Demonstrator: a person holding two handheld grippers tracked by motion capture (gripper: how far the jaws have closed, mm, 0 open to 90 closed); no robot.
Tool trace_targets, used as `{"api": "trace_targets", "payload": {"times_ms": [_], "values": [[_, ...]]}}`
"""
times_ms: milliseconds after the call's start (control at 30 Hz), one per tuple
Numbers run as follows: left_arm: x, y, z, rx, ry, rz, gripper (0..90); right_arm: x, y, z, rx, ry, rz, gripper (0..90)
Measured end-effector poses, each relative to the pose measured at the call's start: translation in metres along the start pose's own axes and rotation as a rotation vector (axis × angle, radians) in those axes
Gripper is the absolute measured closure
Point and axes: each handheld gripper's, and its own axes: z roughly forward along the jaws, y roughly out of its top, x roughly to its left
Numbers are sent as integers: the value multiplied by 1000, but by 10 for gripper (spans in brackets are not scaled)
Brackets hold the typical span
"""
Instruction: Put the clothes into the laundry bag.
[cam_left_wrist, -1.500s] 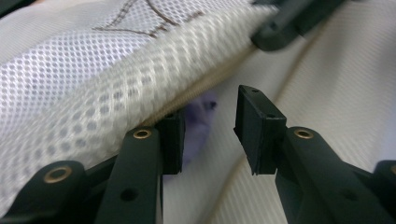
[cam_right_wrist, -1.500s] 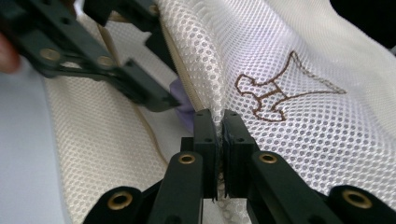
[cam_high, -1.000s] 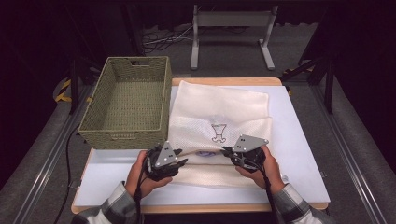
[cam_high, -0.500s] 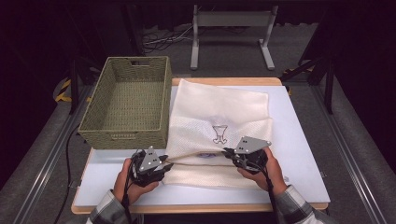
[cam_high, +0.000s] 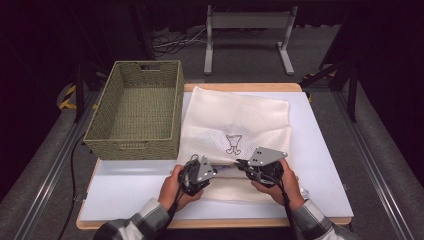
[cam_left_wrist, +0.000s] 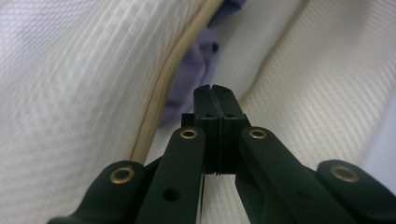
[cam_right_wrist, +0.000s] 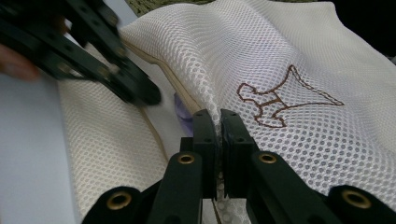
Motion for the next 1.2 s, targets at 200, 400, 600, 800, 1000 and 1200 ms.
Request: {"api": "trace_targets", "payload": {"times_ms": [200,400,600,800,1000,1200], "values": [[-4,18,38,-24,-10,-61,900,2,-1,3,7,7,10,868],[5,24,56,-49,34,-120,900,4,-4,9,30,12,16,870],[13,24,58,-52,96,-133,900,4,-4,9,31,13,20,873],[17,23,53,-48,93,-138,900,5,-5,10,38,4,6,873],[13,20,20,-78,10,-60,847,-1,-6,2,24,-13,8,873],[19,1,-41,-139,6,-38,792,-3,-5,-2,23,-21,4,872]]}}
